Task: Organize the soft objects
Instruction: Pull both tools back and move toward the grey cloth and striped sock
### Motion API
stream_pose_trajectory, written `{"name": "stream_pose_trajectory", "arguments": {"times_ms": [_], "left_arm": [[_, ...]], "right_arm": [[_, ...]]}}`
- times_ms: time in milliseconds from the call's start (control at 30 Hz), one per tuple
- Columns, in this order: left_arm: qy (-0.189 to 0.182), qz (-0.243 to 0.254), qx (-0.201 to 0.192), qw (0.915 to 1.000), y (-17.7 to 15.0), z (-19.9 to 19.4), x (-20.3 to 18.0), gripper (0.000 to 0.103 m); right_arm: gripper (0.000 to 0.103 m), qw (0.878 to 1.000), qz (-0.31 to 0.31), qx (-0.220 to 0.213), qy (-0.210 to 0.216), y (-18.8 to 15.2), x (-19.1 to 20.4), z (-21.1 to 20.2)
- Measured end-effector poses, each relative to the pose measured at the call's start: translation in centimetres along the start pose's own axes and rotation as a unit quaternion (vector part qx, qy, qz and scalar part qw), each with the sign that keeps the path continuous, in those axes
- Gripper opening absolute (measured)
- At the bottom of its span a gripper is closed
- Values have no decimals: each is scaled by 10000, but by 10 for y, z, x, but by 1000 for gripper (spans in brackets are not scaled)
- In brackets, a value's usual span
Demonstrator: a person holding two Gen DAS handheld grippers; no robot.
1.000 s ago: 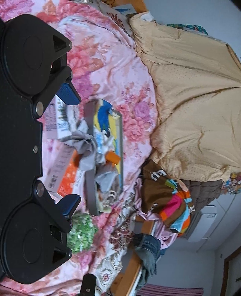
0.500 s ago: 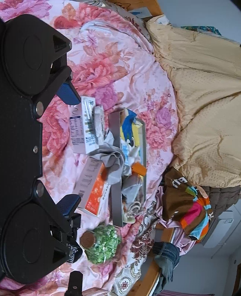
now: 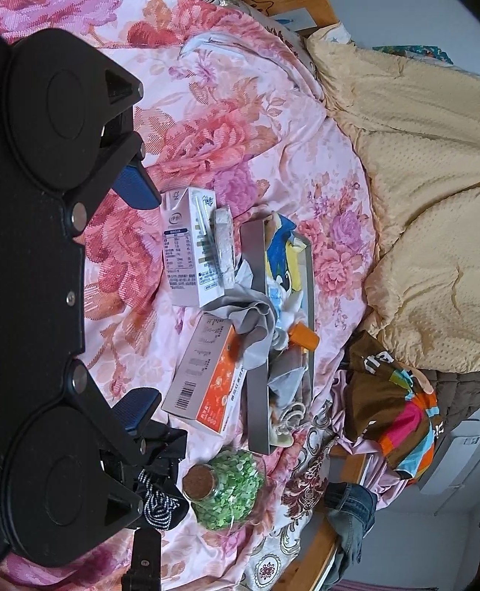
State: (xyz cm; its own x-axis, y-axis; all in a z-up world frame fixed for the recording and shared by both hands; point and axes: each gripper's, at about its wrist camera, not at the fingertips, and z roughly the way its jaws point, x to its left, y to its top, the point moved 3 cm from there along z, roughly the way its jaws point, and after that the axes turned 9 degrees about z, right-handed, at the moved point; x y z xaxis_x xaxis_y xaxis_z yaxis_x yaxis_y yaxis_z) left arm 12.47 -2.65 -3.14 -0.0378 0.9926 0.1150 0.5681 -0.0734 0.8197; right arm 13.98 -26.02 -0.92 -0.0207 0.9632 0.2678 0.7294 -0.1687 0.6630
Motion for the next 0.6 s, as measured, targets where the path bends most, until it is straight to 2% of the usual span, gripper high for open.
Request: {"name": "stream_pose_trajectory", "arguments": {"times_ms": [367,600], "left_arm": [[-23,-64,151,9999,-4,10,6,102],[-84,-30,-46,9999,1,12,7,102]], "right_arm": [[103,9995,173,225,156,-1,-3,13],[103,9975,630,246,223,1,-15,25]]}}
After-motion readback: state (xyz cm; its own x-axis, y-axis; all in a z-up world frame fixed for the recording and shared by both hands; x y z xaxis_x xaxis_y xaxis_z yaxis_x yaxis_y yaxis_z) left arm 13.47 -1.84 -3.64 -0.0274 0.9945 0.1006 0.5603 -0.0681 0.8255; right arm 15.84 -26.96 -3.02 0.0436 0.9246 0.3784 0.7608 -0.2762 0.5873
